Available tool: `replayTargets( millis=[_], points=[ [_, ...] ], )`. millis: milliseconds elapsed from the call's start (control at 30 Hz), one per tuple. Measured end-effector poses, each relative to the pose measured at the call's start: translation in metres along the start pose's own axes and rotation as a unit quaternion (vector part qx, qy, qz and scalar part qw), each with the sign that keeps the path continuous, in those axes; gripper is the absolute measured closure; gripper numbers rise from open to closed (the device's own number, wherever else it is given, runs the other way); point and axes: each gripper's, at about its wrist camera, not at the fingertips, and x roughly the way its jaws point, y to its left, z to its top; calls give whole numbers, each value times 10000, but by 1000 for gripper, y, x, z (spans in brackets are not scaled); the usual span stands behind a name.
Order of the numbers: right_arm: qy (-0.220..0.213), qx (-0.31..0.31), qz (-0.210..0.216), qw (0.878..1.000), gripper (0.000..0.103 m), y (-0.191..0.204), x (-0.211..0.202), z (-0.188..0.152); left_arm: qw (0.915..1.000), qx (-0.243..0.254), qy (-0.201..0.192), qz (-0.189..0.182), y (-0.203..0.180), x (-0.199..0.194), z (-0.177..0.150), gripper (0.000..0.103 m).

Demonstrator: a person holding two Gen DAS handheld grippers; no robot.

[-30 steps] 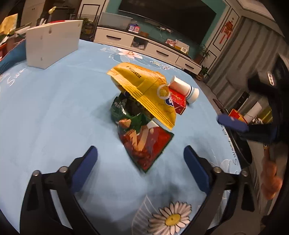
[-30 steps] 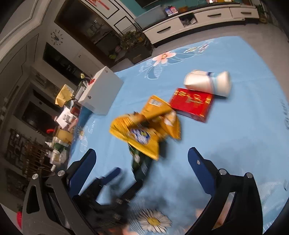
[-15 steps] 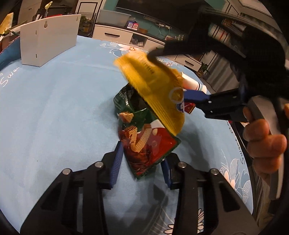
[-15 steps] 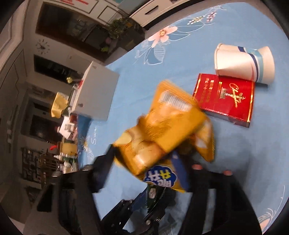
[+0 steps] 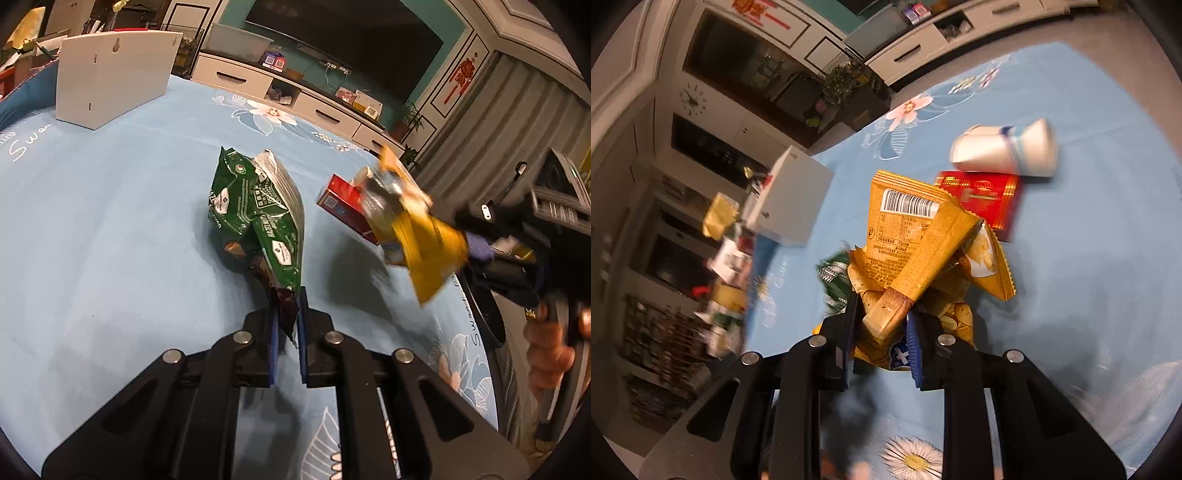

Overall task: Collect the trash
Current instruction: 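Grasp the green chip bag with the left tool while the right tool grasps the yellow chip bag, then carry both chip bags over the black bucket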

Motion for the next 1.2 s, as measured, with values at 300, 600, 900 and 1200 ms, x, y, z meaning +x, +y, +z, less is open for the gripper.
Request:
replayTargets(
  millis=[300, 600, 900, 1200],
  points=[
    [-336, -1449, -1301, 9803, 79, 7, -45, -58, 9999, 89, -70, -83, -21, -27, -15, 93],
    [-606, -1666, -1325, 9752, 79, 9, -78, -76, 9989, 416, -139, -163, -51, -56, -27, 93],
    [-916, -1386, -1430, 9757, 79, -18, -112, -85, 9968, 762, -73, -221, -84, -60, -33, 93],
    [-1396, -976, -1543, 9732, 79, -59, -156, -94, 9927, 1146, 130, -360, -123, -49, -36, 93]
  ],
)
